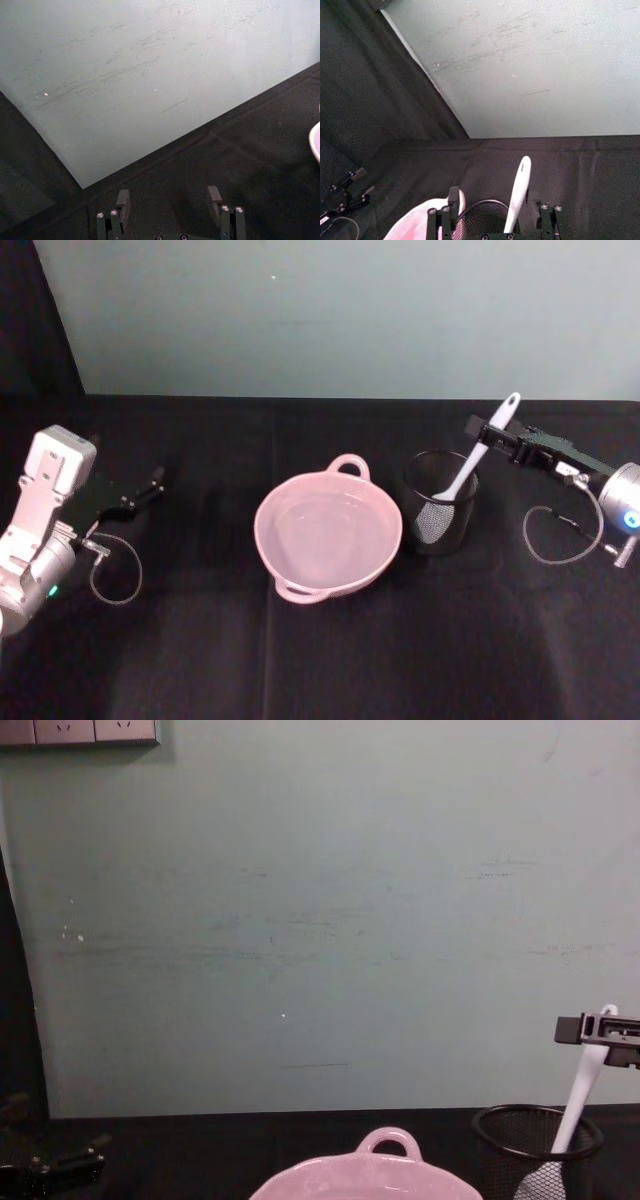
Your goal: Use the one hand to pick up the spoon and stir the clear water in the bowl.
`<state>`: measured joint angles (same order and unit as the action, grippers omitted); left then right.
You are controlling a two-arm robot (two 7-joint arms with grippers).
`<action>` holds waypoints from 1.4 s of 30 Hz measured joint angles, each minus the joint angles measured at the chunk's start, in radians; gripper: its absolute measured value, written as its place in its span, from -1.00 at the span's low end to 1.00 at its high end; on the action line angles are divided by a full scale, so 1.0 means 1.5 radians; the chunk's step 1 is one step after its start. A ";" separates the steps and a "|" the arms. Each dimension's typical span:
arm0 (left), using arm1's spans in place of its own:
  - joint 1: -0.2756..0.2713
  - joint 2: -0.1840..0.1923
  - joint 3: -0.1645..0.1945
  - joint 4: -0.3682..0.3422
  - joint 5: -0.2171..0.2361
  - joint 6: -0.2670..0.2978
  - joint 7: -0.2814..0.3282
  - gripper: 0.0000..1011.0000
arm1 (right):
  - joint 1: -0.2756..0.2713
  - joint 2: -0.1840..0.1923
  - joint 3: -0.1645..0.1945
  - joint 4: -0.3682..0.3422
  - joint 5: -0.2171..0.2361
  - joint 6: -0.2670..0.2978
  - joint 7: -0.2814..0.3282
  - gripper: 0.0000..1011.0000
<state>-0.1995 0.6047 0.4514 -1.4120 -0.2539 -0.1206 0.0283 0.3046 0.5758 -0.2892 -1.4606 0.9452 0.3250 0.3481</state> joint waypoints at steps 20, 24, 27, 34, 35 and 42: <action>0.000 0.000 0.000 0.000 0.000 0.000 0.000 1.00 | -0.041 0.071 -0.051 -0.056 -0.250 -0.181 -0.060 0.98; 0.000 0.000 0.000 0.000 0.000 0.000 0.000 1.00 | -0.089 0.091 -0.028 -0.096 -0.278 -0.214 -0.091 0.98; 0.000 0.000 0.000 0.000 0.000 0.000 0.000 1.00 | -0.124 0.099 -0.010 -0.120 -0.290 -0.236 -0.114 0.98; 0.000 0.000 0.000 0.000 0.000 0.000 0.000 1.00 | -0.234 0.102 0.050 -0.154 -0.324 -0.320 -0.187 0.98; 0.000 0.000 0.000 0.000 0.000 0.000 0.000 1.00 | -0.250 0.096 0.059 -0.149 -0.328 -0.336 -0.197 0.98; 0.000 0.000 0.000 0.000 0.000 0.000 0.000 1.00 | -0.274 0.063 0.084 -0.108 -0.339 -0.394 -0.219 0.98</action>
<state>-0.1995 0.6047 0.4514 -1.4120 -0.2539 -0.1206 0.0283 -0.1062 0.6707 -0.1631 -1.6228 0.4368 -0.2661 0.0199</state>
